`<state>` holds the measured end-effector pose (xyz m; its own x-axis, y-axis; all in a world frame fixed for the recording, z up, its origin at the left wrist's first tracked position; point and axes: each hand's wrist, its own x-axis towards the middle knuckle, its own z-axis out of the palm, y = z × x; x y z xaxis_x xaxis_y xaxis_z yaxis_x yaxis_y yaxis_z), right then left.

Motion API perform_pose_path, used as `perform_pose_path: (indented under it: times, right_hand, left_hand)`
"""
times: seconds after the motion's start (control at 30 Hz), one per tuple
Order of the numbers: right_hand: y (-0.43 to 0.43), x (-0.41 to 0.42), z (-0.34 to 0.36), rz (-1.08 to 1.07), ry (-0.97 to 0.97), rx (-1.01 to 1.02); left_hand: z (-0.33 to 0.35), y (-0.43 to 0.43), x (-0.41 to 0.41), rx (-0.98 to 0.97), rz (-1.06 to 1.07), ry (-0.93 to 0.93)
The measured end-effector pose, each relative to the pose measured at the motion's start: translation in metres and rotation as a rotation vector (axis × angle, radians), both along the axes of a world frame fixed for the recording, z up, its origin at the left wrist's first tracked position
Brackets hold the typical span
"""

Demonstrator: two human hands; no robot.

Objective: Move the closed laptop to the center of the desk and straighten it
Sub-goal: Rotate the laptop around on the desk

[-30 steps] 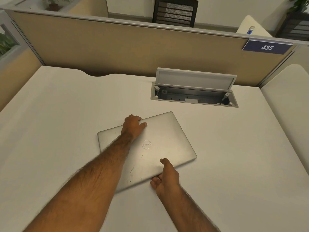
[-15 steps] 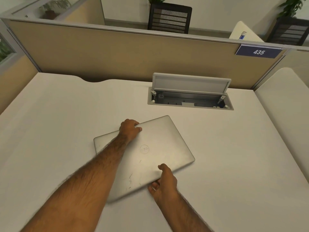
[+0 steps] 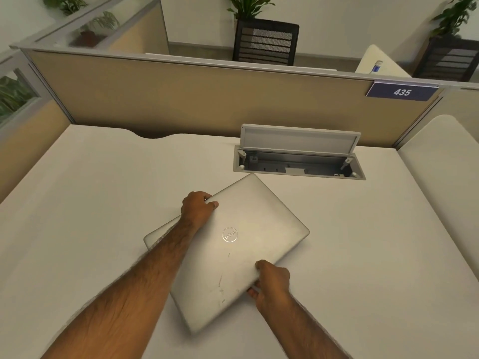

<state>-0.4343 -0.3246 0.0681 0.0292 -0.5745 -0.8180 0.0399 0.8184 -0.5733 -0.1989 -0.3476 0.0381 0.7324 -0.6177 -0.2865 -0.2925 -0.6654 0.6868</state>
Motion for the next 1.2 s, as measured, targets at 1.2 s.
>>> perform_pose_path:
  times: [1.2]
  right_hand:
    - [-0.127, 0.032, -0.016, 0.356, 0.264, -0.299]
  left_hand:
    - [-0.022, 0.113, -0.082, -0.032, 0.418, 0.305]
